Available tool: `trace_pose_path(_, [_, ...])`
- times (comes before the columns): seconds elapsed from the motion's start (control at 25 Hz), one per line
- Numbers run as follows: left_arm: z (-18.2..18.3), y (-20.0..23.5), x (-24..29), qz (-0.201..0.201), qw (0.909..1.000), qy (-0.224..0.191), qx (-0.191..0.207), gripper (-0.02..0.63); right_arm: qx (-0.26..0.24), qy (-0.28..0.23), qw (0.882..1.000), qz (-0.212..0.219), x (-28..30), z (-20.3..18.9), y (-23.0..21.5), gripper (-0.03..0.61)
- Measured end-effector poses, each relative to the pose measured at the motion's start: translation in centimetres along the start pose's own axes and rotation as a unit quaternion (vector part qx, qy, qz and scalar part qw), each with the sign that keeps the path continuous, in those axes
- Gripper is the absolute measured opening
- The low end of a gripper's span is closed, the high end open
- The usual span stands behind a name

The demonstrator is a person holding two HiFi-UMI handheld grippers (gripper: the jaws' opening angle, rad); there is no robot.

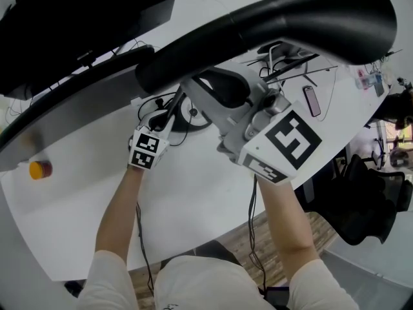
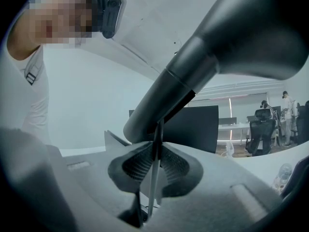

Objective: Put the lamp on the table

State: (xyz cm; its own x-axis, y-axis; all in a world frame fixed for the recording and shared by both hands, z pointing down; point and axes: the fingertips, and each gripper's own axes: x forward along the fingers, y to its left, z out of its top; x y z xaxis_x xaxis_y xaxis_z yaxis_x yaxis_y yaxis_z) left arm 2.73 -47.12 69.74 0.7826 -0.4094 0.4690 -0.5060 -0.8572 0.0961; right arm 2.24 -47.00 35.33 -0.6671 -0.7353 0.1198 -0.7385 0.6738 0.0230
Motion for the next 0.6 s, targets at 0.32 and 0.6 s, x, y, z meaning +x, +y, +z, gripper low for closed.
trace_pose_path(0.32, [-0.4, 1.2, 0.5, -0.003, 0.9999, 0.013, 0.007, 0.034, -0.006, 0.002, 1.000, -0.011, 1.4, -0.1, 0.3, 0.044])
trace_pose_path(0.6, [0.1, 1.9, 0.5, -0.006, 0.9998, 0.019, 0.006, 0.034, -0.005, -0.001, 1.000, -0.021, 2.3, -0.1, 0.1, 0.044])
